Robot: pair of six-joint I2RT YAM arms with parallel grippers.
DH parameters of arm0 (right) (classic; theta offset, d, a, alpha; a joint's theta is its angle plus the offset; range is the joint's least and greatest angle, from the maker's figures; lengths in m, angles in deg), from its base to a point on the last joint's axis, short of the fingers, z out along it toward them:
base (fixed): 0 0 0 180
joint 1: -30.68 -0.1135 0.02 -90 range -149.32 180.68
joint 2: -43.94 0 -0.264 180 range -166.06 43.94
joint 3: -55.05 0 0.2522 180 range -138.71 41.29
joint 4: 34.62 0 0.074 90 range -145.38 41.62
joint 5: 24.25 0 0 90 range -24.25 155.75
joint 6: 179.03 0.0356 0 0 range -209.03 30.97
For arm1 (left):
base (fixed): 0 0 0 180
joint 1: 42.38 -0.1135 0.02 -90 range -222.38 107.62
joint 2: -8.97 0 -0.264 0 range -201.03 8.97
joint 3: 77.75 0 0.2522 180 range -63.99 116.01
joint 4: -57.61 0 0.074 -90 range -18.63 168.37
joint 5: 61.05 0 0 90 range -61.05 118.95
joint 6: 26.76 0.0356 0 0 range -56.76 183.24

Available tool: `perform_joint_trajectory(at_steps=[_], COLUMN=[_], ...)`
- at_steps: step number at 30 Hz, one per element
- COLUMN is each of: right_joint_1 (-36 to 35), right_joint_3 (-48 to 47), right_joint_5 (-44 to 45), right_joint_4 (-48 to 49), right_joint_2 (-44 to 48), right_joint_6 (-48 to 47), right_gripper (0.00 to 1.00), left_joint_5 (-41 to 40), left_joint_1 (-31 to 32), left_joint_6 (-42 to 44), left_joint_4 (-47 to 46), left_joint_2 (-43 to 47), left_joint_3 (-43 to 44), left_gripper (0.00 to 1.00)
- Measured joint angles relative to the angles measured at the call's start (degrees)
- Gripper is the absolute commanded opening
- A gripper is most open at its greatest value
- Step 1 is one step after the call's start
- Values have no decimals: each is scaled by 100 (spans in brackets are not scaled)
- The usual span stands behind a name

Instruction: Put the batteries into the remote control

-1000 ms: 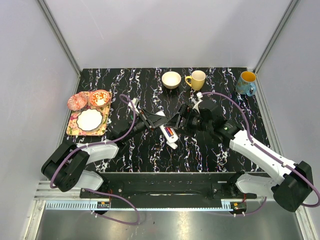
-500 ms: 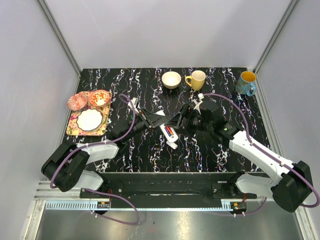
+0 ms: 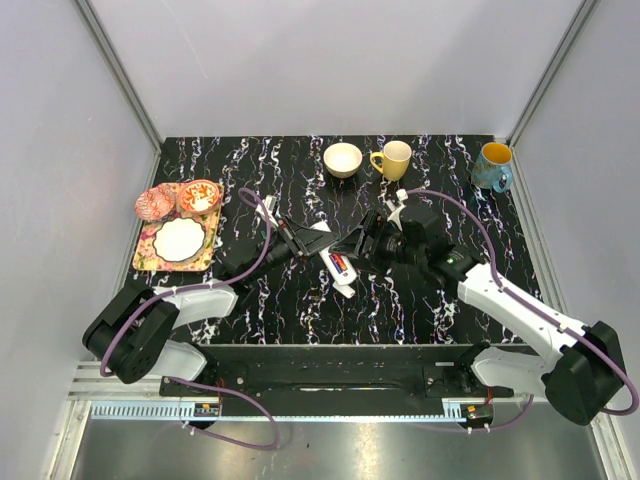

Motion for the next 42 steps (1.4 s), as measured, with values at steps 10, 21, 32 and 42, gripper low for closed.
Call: perform_joint_trajectory(at_steps=[10, 21, 32, 42], right_joint_1=[28, 42, 87, 105], right_joint_3=[188, 367, 542, 826], right_joint_5=[-55, -87, -203, -308], right_joint_4=[262, 509, 841, 1180], right_joint_2=[105, 195, 249, 289], right_joint_6=[94, 197, 313, 448], right_gripper=[76, 75, 74, 74], left_joint_5=[2, 46, 129, 251], left_joint_1=[0, -7, -37, -74], left_joint_6=[-66, -129, -138, -133], left_joint_4=[7, 26, 87, 361], left_joint_2=[0, 0, 0, 0], left_joint_3=[0, 17, 138, 267], left_gripper=[0, 0, 0, 0])
